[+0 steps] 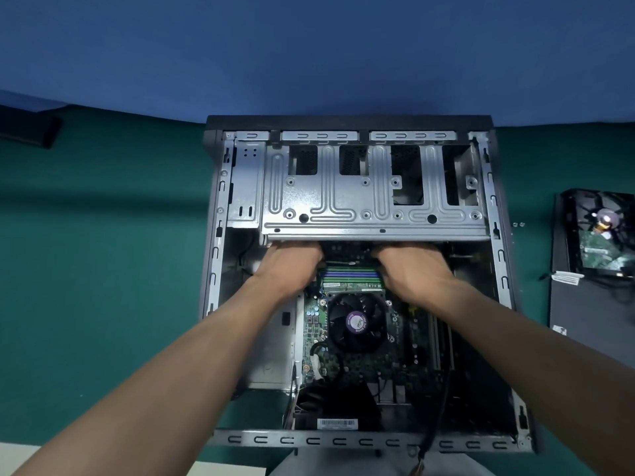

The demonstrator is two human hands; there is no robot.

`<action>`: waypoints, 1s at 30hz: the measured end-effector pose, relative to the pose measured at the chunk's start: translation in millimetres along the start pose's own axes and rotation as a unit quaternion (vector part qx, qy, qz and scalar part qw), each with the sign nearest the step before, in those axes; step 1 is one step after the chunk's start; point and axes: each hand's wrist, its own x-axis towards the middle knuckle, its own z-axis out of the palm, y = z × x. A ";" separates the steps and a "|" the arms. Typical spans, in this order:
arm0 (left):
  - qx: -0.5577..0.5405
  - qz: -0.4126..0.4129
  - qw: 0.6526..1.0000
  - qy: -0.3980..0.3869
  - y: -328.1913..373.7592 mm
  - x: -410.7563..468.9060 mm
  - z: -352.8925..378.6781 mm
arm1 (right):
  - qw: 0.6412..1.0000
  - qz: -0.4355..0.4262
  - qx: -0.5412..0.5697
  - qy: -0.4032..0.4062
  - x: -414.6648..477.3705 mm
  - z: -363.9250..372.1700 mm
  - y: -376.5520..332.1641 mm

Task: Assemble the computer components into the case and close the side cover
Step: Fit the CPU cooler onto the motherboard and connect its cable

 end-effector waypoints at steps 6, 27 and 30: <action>-0.001 -0.001 1.000 0.017 -2.9 -0.8 5.1 | 0.999 0.021 -0.002 0.039 -12.2 -3.8 7.5; 0.021 0.003 1.000 0.006 0.8 2.9 11.8 | 0.998 0.012 -0.017 0.067 -12.5 -0.2 4.1; 0.024 0.002 1.000 -0.004 2.5 3.4 11.0 | 0.996 0.016 -0.031 0.076 -11.8 2.3 3.2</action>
